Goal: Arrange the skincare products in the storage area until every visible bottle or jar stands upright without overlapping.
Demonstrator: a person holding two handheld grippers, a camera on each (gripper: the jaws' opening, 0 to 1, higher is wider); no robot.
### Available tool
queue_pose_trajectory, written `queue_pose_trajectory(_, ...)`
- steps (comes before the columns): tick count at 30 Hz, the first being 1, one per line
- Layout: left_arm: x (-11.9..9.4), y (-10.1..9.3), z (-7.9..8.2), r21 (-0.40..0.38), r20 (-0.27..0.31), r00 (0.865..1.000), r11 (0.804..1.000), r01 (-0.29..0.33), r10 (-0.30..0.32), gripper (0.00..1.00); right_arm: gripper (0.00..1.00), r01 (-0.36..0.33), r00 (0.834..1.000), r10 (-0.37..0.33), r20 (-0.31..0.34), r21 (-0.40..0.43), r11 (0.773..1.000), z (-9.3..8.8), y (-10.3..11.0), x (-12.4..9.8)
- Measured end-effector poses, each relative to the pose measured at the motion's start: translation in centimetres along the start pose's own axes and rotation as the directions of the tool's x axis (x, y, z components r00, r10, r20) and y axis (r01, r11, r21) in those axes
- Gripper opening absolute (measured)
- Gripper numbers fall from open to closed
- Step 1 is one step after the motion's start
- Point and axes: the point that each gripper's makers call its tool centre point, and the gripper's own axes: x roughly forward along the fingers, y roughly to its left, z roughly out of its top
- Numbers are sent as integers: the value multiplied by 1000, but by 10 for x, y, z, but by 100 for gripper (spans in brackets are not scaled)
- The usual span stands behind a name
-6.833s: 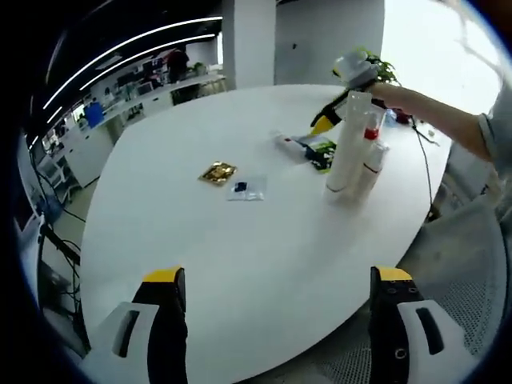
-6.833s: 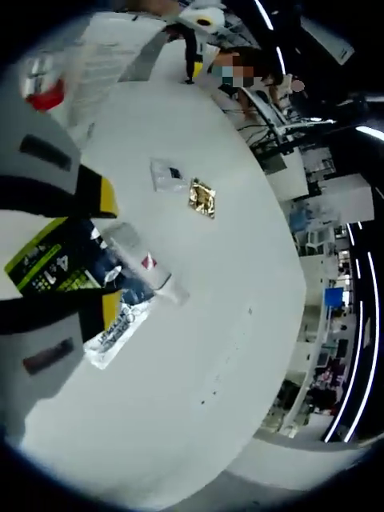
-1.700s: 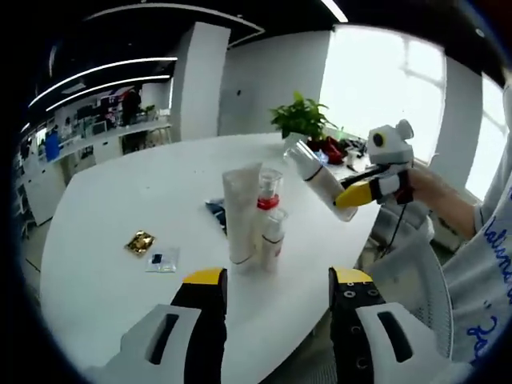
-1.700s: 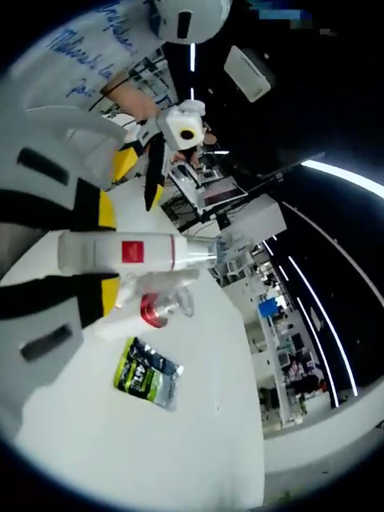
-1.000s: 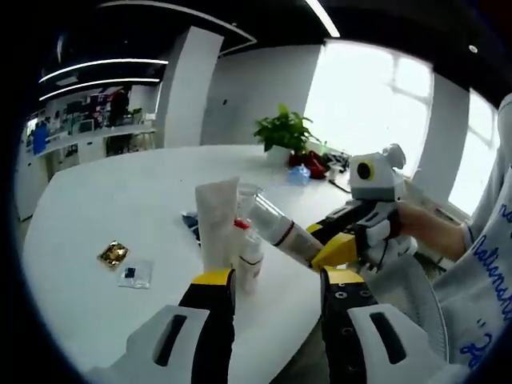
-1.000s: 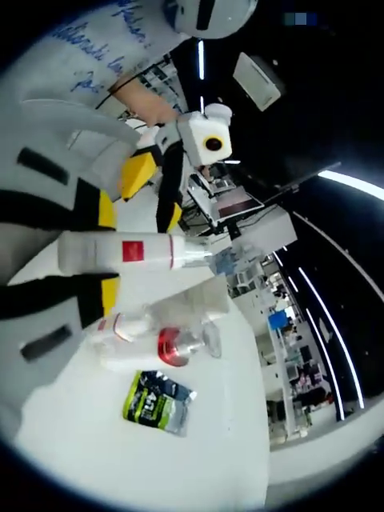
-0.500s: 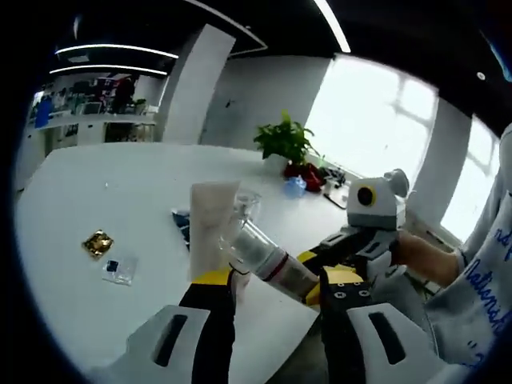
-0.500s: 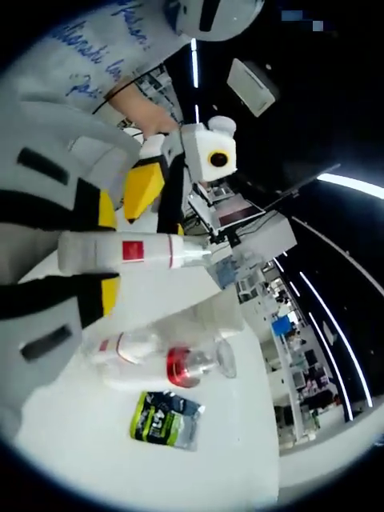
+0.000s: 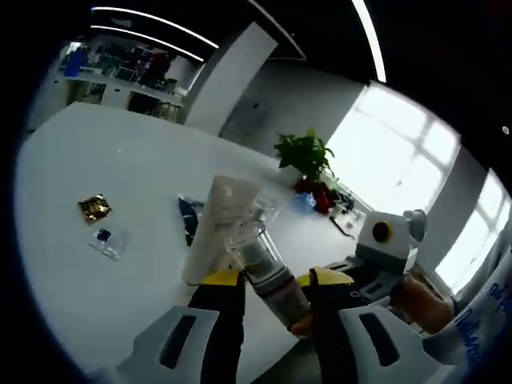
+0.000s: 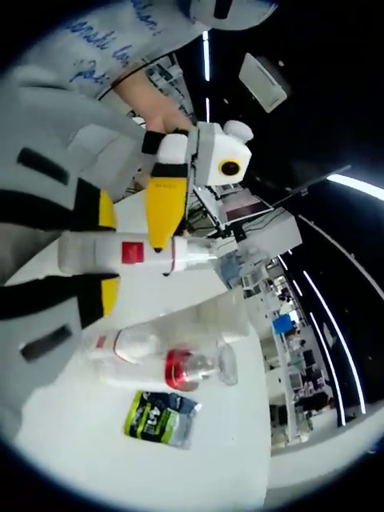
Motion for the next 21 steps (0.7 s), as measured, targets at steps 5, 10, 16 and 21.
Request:
queue_pose_trajectory(5,3,3,-1,-23,0,1000,1000,-9,9,29,19,19,1000,-19,-24,-24,1000,-3,-2,4)
queue_pose_trajectory(10,5,13,-6,3,-24,999,999,-40,40,25,19,42,997,-46,-56,-67,997,-6,-5,10)
queue_pose_trajectory(16,6,20,-11,0,-45,997,998,-58,57,24,20,67,991,-79,-108,-114,991,-14,-9,18)
queue_pose_trajectory(21,7,23,-15,31,-74,996,998,-57,59,23,20,77,984,-102,-145,-168,983,-19,-12,23)
